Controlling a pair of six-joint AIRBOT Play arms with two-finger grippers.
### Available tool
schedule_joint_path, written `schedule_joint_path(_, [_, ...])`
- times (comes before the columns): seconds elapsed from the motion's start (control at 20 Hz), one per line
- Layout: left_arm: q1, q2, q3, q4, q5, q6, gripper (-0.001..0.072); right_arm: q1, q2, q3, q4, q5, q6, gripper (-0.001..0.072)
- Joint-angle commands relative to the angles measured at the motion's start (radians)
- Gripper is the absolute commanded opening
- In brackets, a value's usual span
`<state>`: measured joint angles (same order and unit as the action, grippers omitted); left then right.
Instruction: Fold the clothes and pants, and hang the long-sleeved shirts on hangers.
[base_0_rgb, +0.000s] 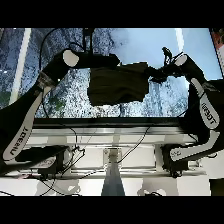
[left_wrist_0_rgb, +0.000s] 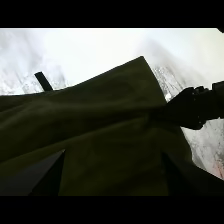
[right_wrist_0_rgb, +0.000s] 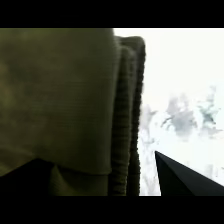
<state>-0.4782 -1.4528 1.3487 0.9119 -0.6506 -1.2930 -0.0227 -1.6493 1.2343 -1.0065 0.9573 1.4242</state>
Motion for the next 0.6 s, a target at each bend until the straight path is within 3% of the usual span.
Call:
schedule_joint_path(0.0, [0.0, -0.001, 0.0, 0.002, -0.002, 0.0, 0.0707, -0.018, -0.039, 0.002, 0.067, 0.016, 0.058, 0.0691])
schedule_joint_path(0.3, [0.001, -0.003, 0.0, 0.004, -0.002, 0.0, 0.0708, 0.034, -0.222, 0.002, 0.614, 0.247, -0.188, 0.0681])
schedule_joint_path(0.35, [0.001, -0.003, 0.0, 0.005, -0.002, 0.0, 0.0707, 0.061, -0.234, 0.002, 0.694, 0.245, -0.245, 0.0598])
schedule_joint_path(0.4, [0.002, -0.003, 0.0, 0.005, -0.002, 0.0, 0.0708, 0.084, -0.235, 0.002, 0.761, 0.228, -0.311, 0.0447])
schedule_joint_path(0.45, [0.002, -0.003, 0.0, 0.019, -0.002, 0.0, 0.0707, 0.103, -0.235, 0.01, 0.824, 0.22, -0.38, 0.0247])
schedule_joint_path(0.5, [0.002, -0.002, 0.0, 0.048, -0.003, 0.0, 0.0656, 0.113, -0.234, 0.031, 0.864, 0.225, -0.446, 0.0065])
schedule_joint_path(0.55, [0.003, 0.002, 0.0, 0.1, -0.013, 0.0, 0.0514, 0.117, -0.231, 0.059, 0.877, 0.24, -0.485, 0.003])
